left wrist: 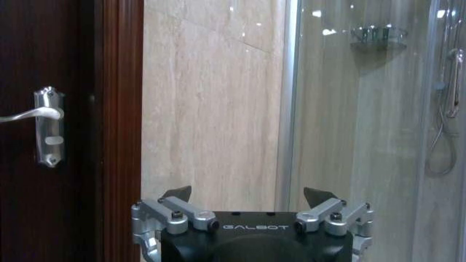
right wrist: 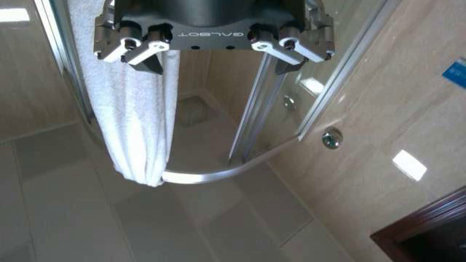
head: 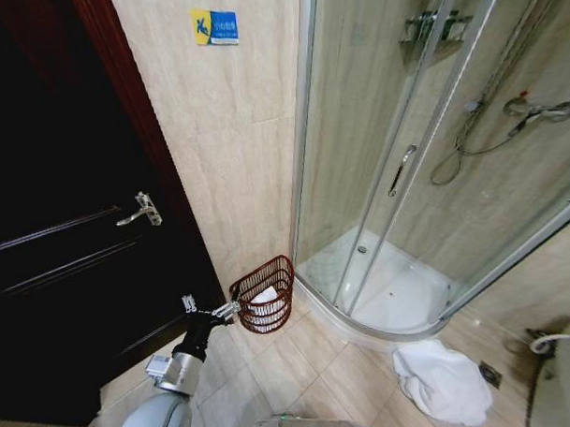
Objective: Discard the used towel into the hamper.
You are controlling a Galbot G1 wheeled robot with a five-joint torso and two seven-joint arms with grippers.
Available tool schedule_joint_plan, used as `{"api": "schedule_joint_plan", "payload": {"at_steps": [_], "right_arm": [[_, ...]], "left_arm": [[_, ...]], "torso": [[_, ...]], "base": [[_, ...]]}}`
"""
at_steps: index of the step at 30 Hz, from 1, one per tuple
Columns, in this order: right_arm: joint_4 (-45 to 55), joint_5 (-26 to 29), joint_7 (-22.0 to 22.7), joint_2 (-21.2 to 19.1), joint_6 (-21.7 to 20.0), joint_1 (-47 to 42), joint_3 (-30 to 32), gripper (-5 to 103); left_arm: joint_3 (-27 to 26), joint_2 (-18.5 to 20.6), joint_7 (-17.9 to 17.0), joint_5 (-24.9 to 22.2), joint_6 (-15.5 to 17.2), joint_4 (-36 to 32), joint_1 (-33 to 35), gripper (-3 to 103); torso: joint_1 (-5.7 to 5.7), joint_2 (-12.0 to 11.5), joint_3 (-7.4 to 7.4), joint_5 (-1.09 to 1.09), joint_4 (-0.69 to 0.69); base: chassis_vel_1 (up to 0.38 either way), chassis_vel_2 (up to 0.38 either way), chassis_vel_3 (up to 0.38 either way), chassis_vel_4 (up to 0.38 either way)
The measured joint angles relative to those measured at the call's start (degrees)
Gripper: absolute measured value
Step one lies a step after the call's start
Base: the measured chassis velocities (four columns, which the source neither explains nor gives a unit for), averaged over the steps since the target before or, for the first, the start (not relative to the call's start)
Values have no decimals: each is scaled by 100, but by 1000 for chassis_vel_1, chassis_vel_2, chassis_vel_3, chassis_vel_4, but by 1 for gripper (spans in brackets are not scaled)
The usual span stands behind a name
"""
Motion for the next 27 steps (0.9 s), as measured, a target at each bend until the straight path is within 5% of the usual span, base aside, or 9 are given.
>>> {"api": "schedule_joint_plan", "payload": {"at_steps": [27], "right_arm": [[26,242,-33,-94,-126,130,42,100]], "left_arm": [[0,-2,0,-1,0,0,-1,100]], "torso": [[0,1,0,2,-1]], "base": [[-82,-85,88,75]]}}
